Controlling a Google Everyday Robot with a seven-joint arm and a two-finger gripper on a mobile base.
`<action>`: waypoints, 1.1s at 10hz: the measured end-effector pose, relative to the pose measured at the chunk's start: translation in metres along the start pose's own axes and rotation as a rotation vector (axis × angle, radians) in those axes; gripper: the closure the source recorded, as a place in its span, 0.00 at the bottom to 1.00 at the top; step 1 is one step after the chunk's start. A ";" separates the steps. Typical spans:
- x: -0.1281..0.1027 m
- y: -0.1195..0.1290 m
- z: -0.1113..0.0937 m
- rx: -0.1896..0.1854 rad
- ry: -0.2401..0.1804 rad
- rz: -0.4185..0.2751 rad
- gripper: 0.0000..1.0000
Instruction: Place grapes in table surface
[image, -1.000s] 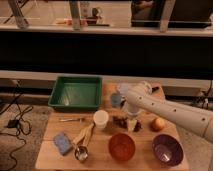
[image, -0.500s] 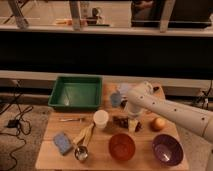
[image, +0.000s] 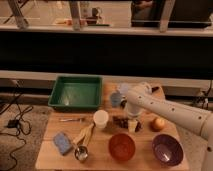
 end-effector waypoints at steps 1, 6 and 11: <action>0.001 0.000 0.000 0.000 0.000 0.003 0.25; 0.002 0.000 0.001 0.000 -0.008 0.007 0.75; -0.002 0.000 -0.002 0.007 -0.037 -0.002 0.96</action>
